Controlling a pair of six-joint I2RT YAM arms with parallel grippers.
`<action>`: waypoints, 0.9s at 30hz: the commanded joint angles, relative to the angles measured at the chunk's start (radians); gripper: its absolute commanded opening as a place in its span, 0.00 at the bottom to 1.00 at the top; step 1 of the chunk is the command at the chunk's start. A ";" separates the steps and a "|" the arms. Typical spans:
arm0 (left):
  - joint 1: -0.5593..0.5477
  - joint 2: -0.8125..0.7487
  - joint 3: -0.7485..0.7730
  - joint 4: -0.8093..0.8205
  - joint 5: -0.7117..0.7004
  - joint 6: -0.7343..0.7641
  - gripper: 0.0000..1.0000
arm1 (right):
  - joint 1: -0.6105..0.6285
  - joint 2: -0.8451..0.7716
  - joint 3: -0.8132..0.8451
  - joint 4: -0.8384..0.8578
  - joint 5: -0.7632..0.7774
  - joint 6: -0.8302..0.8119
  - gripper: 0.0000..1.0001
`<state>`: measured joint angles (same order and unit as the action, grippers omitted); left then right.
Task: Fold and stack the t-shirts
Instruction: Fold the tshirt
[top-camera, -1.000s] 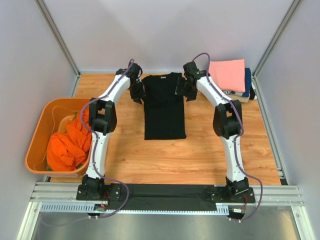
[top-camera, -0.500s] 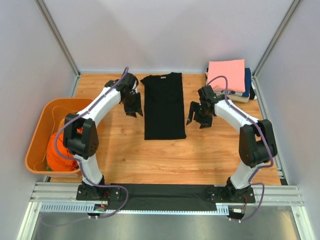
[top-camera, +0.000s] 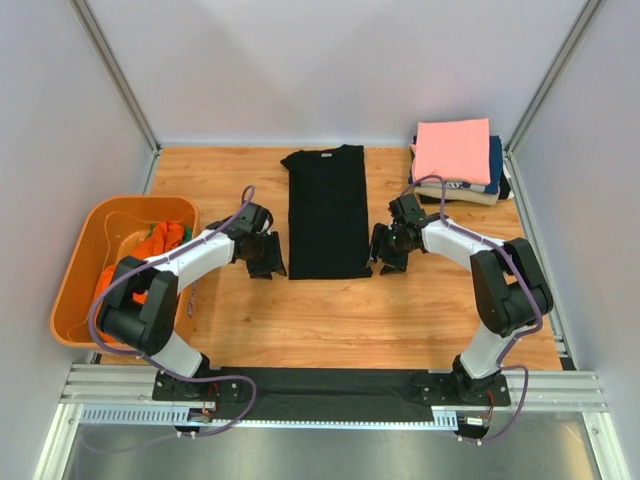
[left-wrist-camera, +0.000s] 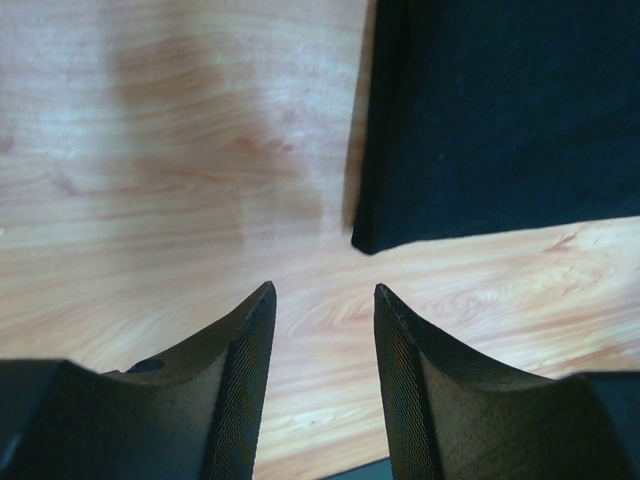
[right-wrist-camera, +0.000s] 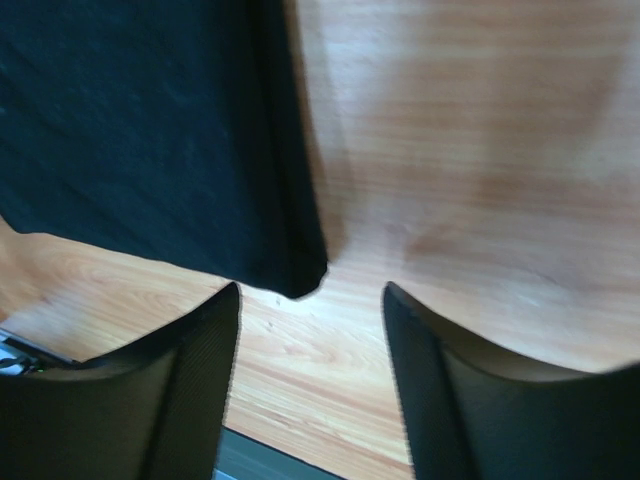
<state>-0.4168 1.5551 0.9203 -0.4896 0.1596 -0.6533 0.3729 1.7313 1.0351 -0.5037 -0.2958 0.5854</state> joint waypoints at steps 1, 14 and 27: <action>0.001 -0.032 -0.020 0.152 0.021 -0.032 0.52 | 0.003 0.030 -0.018 0.091 -0.046 0.025 0.46; -0.013 0.002 -0.152 0.310 0.076 -0.114 0.52 | 0.004 0.040 -0.096 0.128 -0.039 0.025 0.00; -0.028 0.057 -0.167 0.379 0.034 -0.170 0.31 | 0.004 0.060 -0.092 0.137 -0.049 0.014 0.00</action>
<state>-0.4389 1.5925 0.7647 -0.1417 0.2249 -0.8165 0.3737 1.7641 0.9623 -0.3817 -0.3683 0.6155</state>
